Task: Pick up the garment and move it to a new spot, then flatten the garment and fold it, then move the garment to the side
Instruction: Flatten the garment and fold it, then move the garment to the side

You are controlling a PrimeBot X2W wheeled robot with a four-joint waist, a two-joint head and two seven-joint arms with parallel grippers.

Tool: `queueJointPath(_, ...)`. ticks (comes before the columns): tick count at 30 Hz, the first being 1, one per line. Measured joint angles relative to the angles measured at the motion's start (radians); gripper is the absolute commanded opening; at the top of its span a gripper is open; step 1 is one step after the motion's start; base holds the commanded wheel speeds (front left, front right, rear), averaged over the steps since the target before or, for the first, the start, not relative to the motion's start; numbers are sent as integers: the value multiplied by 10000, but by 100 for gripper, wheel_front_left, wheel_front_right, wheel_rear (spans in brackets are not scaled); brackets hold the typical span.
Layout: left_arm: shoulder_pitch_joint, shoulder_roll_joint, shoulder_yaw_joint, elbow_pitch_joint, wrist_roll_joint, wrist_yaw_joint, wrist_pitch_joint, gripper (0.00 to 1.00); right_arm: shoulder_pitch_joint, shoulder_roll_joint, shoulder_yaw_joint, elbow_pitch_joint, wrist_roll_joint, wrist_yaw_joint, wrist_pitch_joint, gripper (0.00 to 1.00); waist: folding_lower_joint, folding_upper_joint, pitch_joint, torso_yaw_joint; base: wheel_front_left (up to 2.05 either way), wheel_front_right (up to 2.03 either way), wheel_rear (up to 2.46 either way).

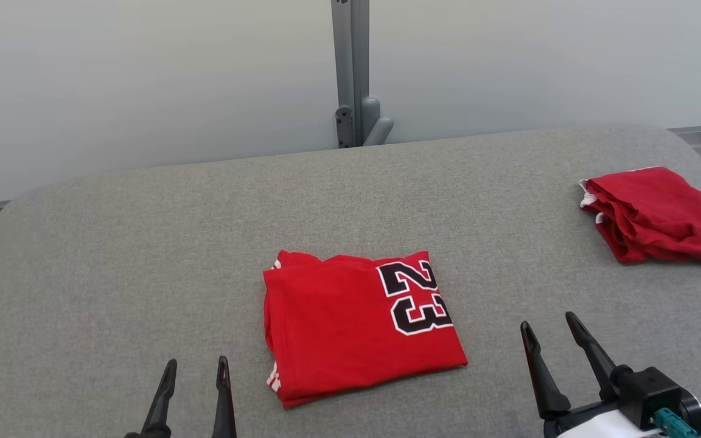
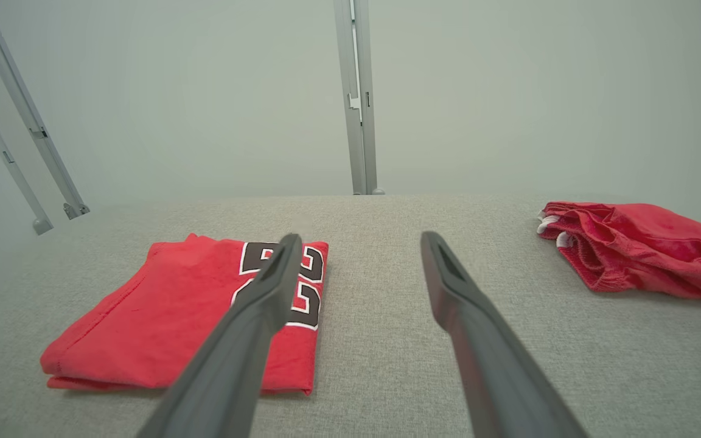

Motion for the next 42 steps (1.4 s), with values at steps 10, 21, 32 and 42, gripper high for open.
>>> queueJointPath(10,77,-2,50,232,88,-153,0,100,47,36,59,12,69,0,0,100,0,0,36,308,0,0,0)
queueJointPath(21,78,-2,40,209,127,-63,0,100,56,52,109,117,86,0,0,100,0,0,31,446,0,0,0)
queueJointPath(32,31,0,-113,178,263,-63,0,100,10,36,148,330,493,0,0,100,0,0,144,524,0,0,0)
queueJointPath(42,-423,-2,-619,-130,368,-25,0,100,-1252,-771,1469,1664,2719,0,0,100,0,0,528,849,0,0,0)
